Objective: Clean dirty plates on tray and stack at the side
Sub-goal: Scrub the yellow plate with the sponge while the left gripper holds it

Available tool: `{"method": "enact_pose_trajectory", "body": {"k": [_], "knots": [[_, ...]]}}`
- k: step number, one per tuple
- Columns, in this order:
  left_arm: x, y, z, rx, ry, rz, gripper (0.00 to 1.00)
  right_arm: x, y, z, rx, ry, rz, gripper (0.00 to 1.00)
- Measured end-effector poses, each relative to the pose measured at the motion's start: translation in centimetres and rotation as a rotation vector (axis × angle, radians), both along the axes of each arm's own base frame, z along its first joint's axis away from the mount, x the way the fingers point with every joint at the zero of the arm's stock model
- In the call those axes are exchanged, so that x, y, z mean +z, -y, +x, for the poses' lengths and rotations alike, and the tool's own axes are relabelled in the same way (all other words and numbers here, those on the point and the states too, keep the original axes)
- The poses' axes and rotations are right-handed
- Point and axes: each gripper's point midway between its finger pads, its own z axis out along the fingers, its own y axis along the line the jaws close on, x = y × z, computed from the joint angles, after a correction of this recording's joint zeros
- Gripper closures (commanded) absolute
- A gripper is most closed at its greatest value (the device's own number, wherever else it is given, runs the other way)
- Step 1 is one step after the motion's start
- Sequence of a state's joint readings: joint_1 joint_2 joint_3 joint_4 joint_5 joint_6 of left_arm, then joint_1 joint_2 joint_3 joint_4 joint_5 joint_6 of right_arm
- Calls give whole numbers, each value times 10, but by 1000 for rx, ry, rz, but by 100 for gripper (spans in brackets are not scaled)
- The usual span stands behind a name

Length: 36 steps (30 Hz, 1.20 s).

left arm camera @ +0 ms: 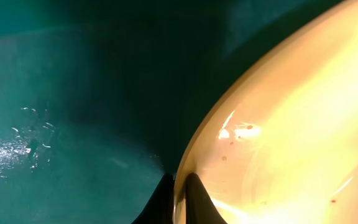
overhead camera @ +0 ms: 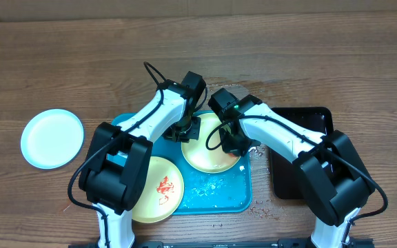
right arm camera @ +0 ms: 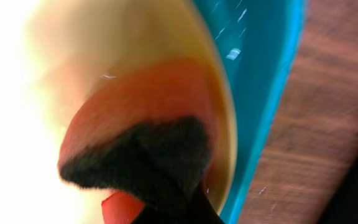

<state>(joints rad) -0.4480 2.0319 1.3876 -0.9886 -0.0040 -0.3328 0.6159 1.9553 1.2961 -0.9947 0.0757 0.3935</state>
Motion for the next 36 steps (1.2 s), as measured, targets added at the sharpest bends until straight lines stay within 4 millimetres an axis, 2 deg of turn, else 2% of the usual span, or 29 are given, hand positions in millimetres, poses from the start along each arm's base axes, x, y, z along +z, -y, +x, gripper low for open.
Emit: {"method": "enact_pose_trajectory", "body": {"k": [4, 7, 13, 16, 23, 36], "knots": [[0, 1, 0, -6, 1, 0, 96, 0, -14, -15, 42, -92, 102, 96], [0, 1, 0, -7, 1, 0, 96, 1, -33, -18, 44, -122, 214, 96], [0, 1, 0, -7, 0, 1, 96, 11, -83, -2, -62, -99, 466, 96], [0, 1, -1, -7, 0, 1, 96, 14, -92, 10, -163, -72, 506, 96], [0, 1, -1, -6, -2, 2, 96, 6, -73, 22, -363, -18, 400, 96], [0, 1, -1, -7, -2, 2, 96, 2, -57, 29, -166, 64, 311, 96]]}}
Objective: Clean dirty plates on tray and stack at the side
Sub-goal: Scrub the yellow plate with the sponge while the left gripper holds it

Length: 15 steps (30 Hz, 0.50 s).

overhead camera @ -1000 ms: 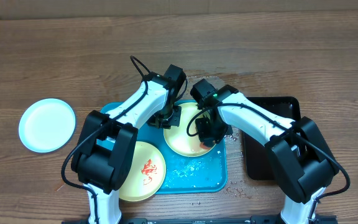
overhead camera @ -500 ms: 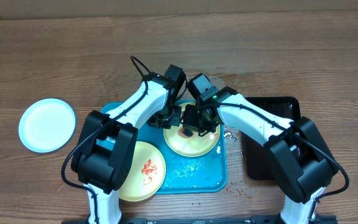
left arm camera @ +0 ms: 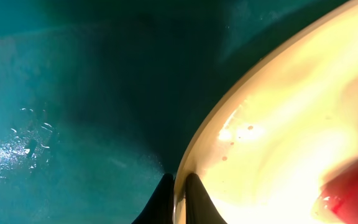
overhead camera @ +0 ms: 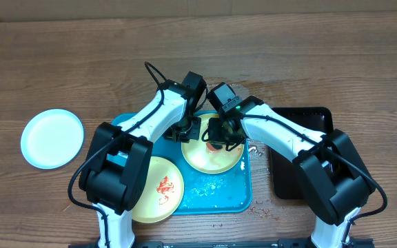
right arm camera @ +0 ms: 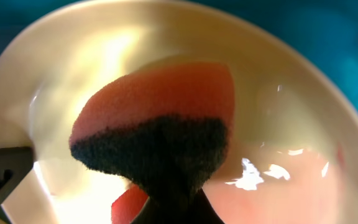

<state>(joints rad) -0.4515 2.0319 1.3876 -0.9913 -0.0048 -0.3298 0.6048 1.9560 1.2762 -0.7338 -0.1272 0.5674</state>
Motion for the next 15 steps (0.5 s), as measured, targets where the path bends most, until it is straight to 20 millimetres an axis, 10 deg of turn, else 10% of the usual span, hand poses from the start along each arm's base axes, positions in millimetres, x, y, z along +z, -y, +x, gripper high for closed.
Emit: {"method": "enact_pose_trajectory", "body": {"k": [6, 13, 15], "knots": [[0, 0, 1, 0, 3, -1, 96, 0, 3, 5, 99, 49, -28, 71], [0, 0, 1, 0, 3, -1, 96, 0, 6, 9, 137, 79, -53, 4], [0, 0, 1, 0, 2, -2, 96, 1, 6, 10, 155, 91, -61, 0]]}}
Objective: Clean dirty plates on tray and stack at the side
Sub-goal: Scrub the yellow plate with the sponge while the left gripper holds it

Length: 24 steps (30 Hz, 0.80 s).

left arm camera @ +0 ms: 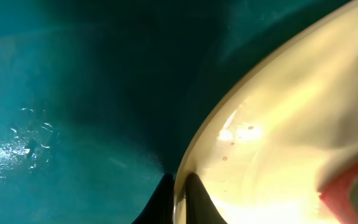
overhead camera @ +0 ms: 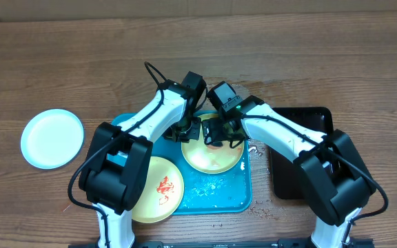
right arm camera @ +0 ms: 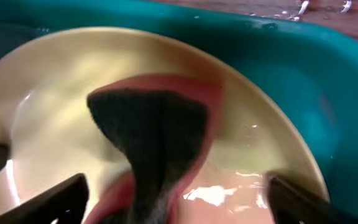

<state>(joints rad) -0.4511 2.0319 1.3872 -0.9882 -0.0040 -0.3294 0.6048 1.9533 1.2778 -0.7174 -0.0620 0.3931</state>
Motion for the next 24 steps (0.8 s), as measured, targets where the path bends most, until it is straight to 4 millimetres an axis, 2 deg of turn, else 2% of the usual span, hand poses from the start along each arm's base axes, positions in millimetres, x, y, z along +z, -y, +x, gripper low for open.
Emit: {"method": "enact_pose_trajectory", "body": {"k": [1, 2, 3, 5, 6, 9, 12, 14, 17, 19, 20, 23, 24], "knots": [[0, 0, 0, 1, 0, -1, 96, 0, 1, 0, 4, 3, -5, 0], [0, 0, 0, 3, -2, -5, 96, 1, 1, 1, 4, 2, 0, 5], [0, 0, 0, 4, -3, -7, 96, 1, 1, 1, 4, 2, 1, 19], [0, 0, 0, 4, -2, -6, 96, 1, 0, 1, 12, 8, 0, 58], [0, 0, 0, 1, -1, -3, 96, 1, 0, 2, 18, 11, 2, 67], [0, 0, 0, 1, 0, -1, 96, 1, -3, 5, 20, 23, 10, 66], [0, 0, 0, 1, 1, 0, 96, 1, -3, 6, 19, 27, 13, 73], [0, 0, 0, 1, 1, 0, 96, 1, -4, 7, 19, 31, 16, 22], [0, 0, 0, 1, 1, 0, 96, 2, -4, 9, 19, 41, 17, 21], [0, 0, 0, 1, 1, 0, 96, 2, -3, 10, 22, 47, 6, 30], [0, 0, 0, 1, 1, 0, 96, 1, -2, 10, 19, 49, 2, 37], [0, 0, 0, 1, 1, 0, 96, 1, 1, 8, 20, 42, -11, 94], [0, 0, 0, 1, 1, 0, 96, 0, 2, 8, 21, 40, -16, 96]]}}
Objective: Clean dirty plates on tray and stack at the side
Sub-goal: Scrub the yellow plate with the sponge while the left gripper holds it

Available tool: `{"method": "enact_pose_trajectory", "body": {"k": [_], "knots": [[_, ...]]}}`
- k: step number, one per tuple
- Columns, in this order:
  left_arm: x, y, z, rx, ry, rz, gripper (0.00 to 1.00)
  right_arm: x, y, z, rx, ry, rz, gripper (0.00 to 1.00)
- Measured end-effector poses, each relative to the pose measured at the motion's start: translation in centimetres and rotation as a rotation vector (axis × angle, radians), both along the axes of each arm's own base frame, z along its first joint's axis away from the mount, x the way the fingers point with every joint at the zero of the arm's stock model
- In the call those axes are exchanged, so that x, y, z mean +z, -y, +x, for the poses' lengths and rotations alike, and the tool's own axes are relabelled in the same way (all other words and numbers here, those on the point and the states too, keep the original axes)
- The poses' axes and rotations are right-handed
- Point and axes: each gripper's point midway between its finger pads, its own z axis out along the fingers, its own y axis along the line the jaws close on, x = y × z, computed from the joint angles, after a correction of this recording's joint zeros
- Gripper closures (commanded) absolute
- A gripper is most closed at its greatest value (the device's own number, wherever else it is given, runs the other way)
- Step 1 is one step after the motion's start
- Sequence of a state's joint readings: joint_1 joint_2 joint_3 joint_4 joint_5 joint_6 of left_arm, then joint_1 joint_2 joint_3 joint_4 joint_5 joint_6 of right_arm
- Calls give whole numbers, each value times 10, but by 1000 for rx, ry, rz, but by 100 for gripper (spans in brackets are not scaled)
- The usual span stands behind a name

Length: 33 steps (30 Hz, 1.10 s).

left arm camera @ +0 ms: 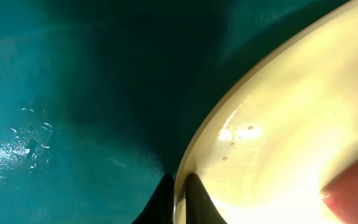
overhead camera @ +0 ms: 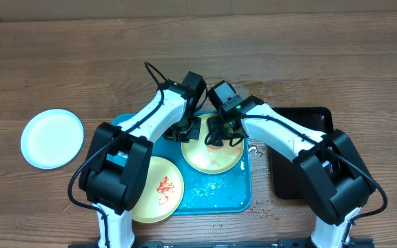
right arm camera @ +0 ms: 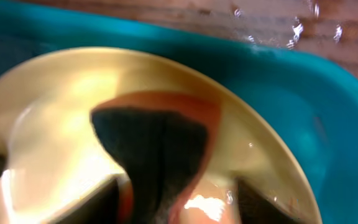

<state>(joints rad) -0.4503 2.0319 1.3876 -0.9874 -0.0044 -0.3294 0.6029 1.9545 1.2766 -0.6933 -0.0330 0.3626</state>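
A yellow plate (overhead camera: 216, 160) lies at the back of the blue tray (overhead camera: 219, 189). My left gripper (overhead camera: 183, 132) is shut on its left rim; in the left wrist view the two fingertips (left arm camera: 195, 200) pinch that rim, and the plate (left arm camera: 278, 112) looks wet with small specks. My right gripper (overhead camera: 216, 140) is over the plate's back part. Its fingers (right arm camera: 73, 205) stand apart on either side of the red sponge (right arm camera: 157, 155), which rests dark side up on the plate (right arm camera: 55, 106). A second yellow plate (overhead camera: 158, 187) with red stains sits at the tray's front left.
A pale blue plate (overhead camera: 52, 138) lies on the wooden table to the left of the tray. A black tray (overhead camera: 302, 165) stands to the right. Water drops spot the table behind the blue tray (right arm camera: 328, 81).
The right gripper's fingers stand closer together around the sponge than before. The sponge and the plate are where they were. The left gripper holds the rim unchanged.
The left gripper held the plate's rim throughout. The right gripper was shut on the sponge at the plate's right edge, then over its middle. Then its fingers stood wide apart with the sponge dark side up on the plate; now they are narrower.
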Motion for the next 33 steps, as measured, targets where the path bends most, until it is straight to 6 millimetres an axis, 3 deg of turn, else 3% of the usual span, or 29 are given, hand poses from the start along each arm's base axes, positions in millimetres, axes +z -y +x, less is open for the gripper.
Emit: {"method": "enact_pose_trajectory", "body": {"k": [7, 10, 15, 19, 24, 33], "knots": [[0, 0, 0, 0, 0, 0, 96, 4, 3, 6, -11, 24, -27, 96], [0, 0, 0, 0, 0, 0, 96, 4, 15, 3, -32, 14, -90, 96], [0, 0, 0, 0, 0, 0, 96, 2, 48, -20, -66, -70, -239, 96], [0, 0, 0, 0, 0, 0, 96, 4, 55, -31, -76, -113, -277, 96], [0, 0, 0, 0, 0, 0, 96, 4, 47, -37, -76, -148, -239, 96], [0, 0, 0, 0, 0, 0, 96, 2, -8, -22, -205, -145, 52, 96]]}}
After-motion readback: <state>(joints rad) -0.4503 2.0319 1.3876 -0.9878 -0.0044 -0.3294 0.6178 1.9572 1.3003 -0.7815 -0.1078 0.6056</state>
